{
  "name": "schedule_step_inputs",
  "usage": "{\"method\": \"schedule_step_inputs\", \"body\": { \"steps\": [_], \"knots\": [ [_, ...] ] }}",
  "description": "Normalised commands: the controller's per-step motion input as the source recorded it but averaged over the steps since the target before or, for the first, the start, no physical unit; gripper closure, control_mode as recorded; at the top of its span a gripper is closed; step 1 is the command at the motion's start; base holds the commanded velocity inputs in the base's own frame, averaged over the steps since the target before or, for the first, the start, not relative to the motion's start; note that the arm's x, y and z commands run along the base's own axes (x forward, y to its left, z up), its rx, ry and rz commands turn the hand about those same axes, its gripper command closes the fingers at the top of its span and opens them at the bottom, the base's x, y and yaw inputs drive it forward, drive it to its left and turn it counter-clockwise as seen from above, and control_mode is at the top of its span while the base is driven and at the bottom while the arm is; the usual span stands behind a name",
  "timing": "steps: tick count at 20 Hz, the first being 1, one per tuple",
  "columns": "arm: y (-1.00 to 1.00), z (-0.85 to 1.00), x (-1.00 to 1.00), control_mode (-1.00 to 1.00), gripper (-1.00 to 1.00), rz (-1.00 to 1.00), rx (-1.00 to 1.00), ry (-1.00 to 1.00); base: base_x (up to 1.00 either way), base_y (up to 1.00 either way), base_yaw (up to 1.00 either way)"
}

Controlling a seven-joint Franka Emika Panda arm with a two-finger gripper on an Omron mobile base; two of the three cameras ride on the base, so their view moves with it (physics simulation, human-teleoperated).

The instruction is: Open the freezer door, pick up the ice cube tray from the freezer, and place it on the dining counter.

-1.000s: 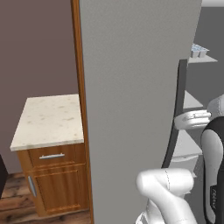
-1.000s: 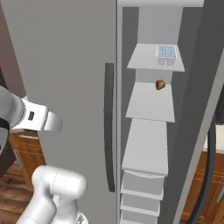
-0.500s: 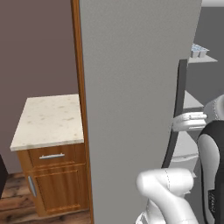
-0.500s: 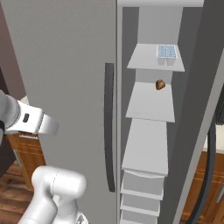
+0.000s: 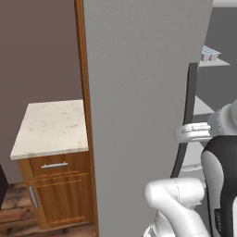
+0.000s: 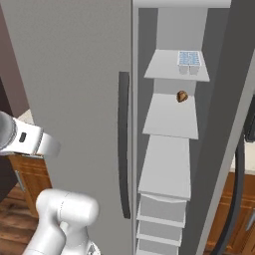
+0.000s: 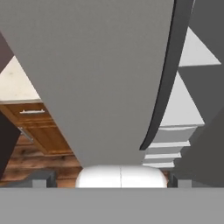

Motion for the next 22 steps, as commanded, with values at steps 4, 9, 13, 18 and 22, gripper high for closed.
{"method": "schedule_step_inputs", "body": {
  "steps": [4, 9, 13, 18, 22],
  "knots": [
    [0.0, 0.0, 0.0, 1.0, -1.0, 0.0, 0.0, 0.0, -0.02, -0.94, 0.0],
    [0.0, 0.0, 0.0, 1.0, -1.0, 0.0, 0.0, 0.0, -0.01, -0.9, 0.0],
    [0.0, 0.0, 0.0, 1.0, -1.0, 0.0, 0.0, 0.0, 0.14, -0.47, 0.0],
    [0.0, 0.0, 0.0, 1.0, -1.0, 0.0, 0.0, 0.0, 0.59, -0.13, 0.0],
    [0.0, 0.0, 0.0, 1.0, -1.0, 0.0, 0.0, 0.0, 0.81, -0.37, 0.0]
  ]
}}
